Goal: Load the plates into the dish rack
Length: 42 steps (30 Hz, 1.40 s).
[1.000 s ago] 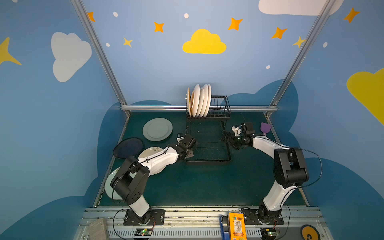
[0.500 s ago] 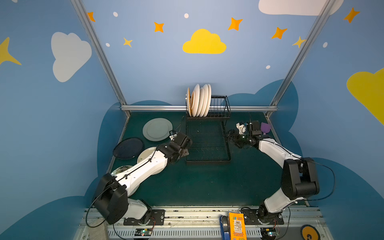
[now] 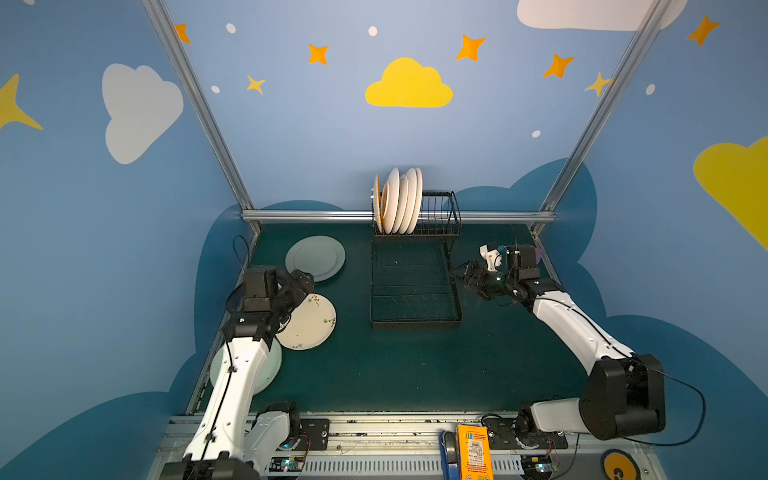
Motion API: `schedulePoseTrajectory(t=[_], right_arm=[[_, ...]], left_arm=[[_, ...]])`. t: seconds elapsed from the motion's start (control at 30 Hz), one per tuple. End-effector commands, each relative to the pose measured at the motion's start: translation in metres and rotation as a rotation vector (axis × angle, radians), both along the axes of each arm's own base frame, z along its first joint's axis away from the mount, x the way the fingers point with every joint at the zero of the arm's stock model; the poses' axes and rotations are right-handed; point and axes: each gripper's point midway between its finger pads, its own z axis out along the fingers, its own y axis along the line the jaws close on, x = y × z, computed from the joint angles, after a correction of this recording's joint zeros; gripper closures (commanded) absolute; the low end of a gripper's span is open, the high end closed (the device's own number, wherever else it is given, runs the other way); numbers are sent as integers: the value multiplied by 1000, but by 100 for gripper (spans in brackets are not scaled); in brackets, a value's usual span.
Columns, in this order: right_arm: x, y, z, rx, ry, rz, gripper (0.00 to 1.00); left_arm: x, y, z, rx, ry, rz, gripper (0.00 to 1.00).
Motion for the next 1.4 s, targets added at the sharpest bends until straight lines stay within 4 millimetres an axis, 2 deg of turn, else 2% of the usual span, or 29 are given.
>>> schedulePoseTrajectory(t=[0.0,0.1,0.2,0.37,0.43,0.57,0.8,1.2,1.37], right_arm=[[-21,13,2,11,5,76,9],[-30,20,4,23,-1,108,9],[-35,24,2,37,-3,133,9],[-40,28,-3,53,6,153,9],[-42,29,-4,59,10,161,9],[-42,32,-6,76,11,180,9],[-43,36,-8,100,22,198,9],[-47,38,-14,120,48,208,9],[-48,38,-16,124,56,207,9]], left_arm=[[31,-3,-1,-136,-71,-109,0],[60,19,-22,-136,-47,-80,0],[87,27,-34,-141,-22,-136,0],[116,43,-74,-164,56,-159,5],[125,46,-83,-180,51,-157,8],[133,52,-99,-179,65,-148,12],[134,59,-121,-153,123,-137,16],[149,61,-133,-180,91,-129,21],[158,61,-138,-203,71,-121,26]])
